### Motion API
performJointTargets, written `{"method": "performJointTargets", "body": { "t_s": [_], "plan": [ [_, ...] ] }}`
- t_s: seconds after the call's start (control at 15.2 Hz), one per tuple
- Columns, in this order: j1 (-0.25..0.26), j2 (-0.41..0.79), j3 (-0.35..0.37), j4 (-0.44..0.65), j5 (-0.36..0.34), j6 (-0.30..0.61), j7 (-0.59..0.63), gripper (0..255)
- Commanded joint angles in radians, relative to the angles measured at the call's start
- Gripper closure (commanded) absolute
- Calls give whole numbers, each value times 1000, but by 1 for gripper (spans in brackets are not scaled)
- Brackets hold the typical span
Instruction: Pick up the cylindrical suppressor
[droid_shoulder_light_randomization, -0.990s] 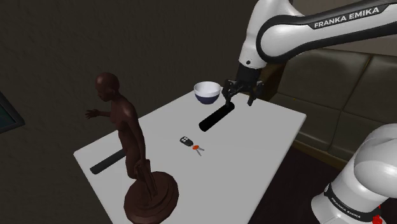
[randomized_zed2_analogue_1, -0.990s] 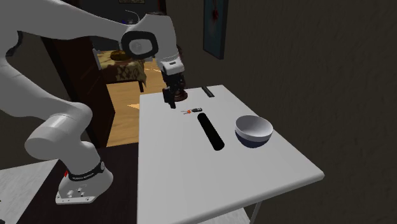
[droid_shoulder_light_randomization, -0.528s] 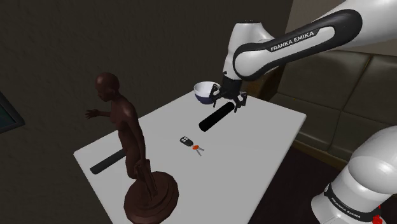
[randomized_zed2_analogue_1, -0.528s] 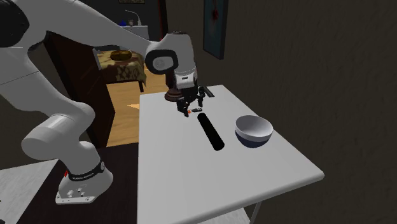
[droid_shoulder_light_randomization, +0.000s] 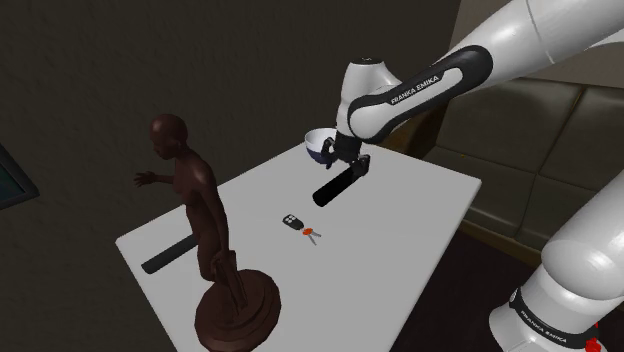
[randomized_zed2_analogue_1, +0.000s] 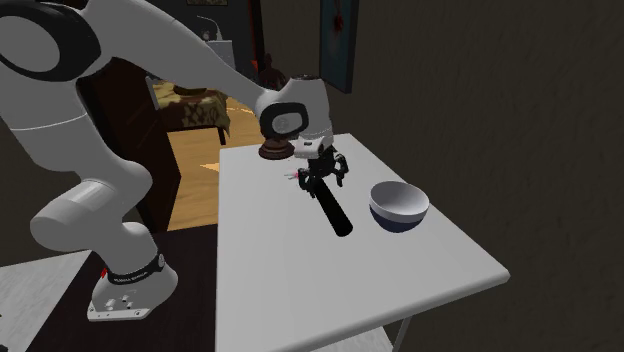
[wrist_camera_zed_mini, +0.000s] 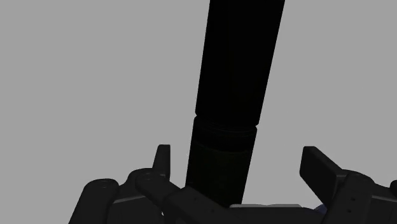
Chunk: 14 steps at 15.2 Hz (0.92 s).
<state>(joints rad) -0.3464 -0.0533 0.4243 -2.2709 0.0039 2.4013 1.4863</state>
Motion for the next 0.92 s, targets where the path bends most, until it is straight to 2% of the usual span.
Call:
{"method": "performJointTargets", "body": {
  "t_s": [0.0, 0.4, 0.46, 0.86],
  "plan": [
    [-4, 26, 0, -6, -17, 31, 21, 0],
    [-3, 67, 0, -31, -45, 92, 41, 0],
    [-3, 67, 1, -30, -45, 92, 42, 255],
    [-3, 67, 1, -30, -46, 92, 43, 255]
  ]
}}
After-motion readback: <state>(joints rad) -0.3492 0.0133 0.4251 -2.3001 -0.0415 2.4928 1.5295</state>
